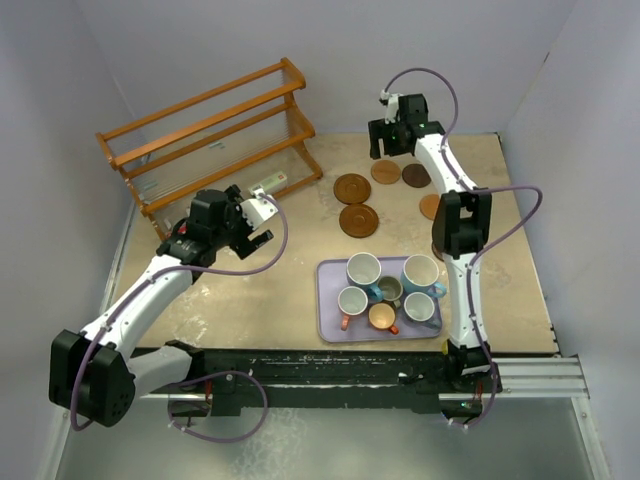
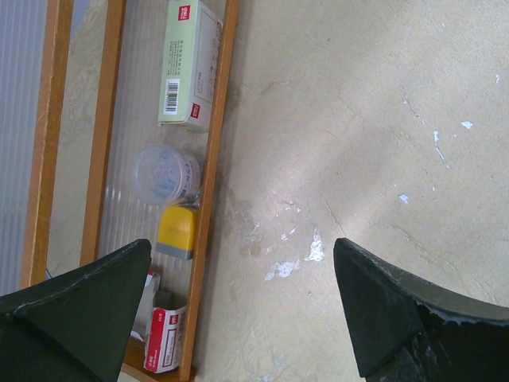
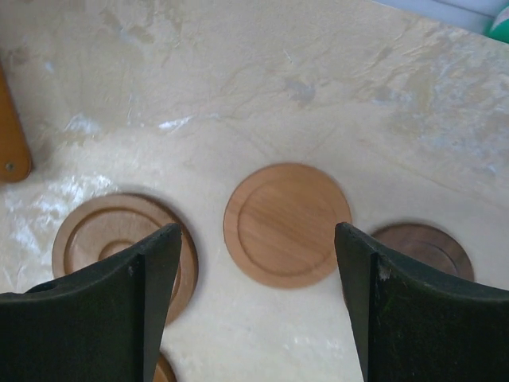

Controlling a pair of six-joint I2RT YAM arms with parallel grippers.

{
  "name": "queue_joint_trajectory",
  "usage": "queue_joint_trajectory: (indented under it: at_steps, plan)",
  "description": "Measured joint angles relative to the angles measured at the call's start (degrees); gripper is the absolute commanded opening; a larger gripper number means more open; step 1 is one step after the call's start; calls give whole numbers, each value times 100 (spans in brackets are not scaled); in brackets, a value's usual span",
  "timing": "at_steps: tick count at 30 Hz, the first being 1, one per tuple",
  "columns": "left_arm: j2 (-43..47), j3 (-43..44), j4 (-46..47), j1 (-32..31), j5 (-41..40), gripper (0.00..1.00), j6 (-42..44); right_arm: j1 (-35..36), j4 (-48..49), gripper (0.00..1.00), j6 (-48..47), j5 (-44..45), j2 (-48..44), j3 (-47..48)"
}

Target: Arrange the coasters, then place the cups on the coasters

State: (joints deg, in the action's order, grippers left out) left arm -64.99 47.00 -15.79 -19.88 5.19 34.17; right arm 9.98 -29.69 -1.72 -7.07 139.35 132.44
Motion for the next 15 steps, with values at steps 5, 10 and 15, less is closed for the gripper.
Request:
queue_joint_trajectory:
  at_steps: [5,10,15]
  plan:
    - [-52,0,15,0,-20,93,0,4,96,80,350,35,702,647]
    - [-87,0,35,0,-61,93,0,2,205,79,592,181,1016,918]
    - [-118,-4,55,0,-76,93,0,2,291,78,673,348,1075,1064]
